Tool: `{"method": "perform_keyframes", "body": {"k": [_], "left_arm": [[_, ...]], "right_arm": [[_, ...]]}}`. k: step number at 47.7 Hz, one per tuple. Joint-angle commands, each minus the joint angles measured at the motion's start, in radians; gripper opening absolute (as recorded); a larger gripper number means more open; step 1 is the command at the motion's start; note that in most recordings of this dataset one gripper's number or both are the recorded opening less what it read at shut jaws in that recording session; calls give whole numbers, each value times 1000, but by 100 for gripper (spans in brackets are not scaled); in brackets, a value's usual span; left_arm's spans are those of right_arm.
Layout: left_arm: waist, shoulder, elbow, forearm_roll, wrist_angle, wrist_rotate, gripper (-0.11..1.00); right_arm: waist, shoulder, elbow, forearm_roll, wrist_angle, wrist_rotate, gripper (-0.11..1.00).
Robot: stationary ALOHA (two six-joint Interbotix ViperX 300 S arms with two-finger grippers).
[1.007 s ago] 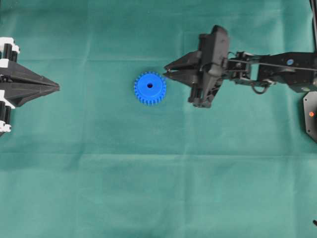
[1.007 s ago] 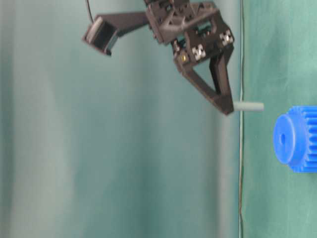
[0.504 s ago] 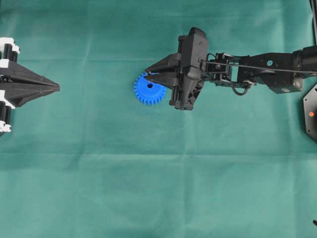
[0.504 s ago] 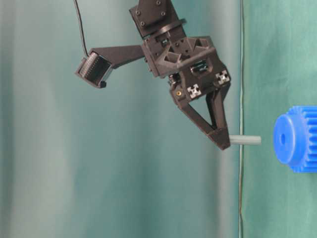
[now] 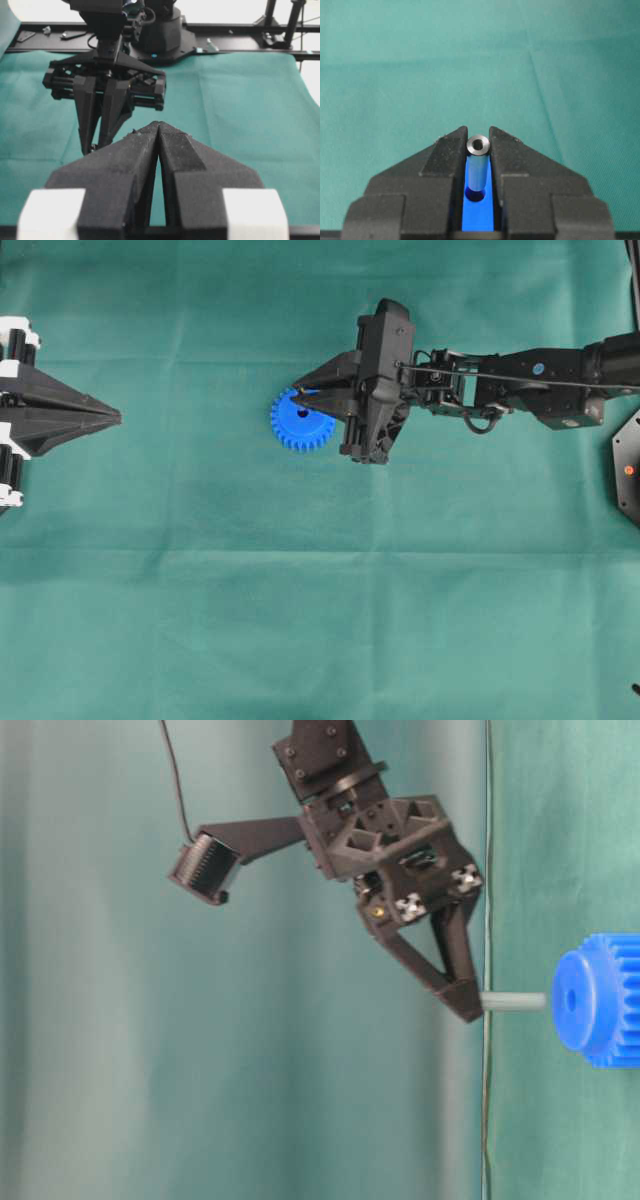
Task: Insert the shaft placed at a random location into the center hole of the medium gear at another random location.
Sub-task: 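Carry the shaft with the right gripper left over the blue gear, then align the held shaft above the blue gear's center hole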
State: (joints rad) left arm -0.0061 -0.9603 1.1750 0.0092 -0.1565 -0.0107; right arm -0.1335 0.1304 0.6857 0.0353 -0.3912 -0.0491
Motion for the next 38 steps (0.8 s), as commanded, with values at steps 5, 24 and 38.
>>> {"method": "perform_keyframes", "body": {"k": [5,24,38], "left_arm": [[2,8,-14,3,-5,-2,0],[2,8,-14,3,-6,-2,0],[2,8,-14,3,-5,-2,0]], "right_arm": [[5,3,-15,6,-3,-6,14],[6,31,-3,6,-15,-6,14],[6,31,-5,8,-20,-5,14]]}}
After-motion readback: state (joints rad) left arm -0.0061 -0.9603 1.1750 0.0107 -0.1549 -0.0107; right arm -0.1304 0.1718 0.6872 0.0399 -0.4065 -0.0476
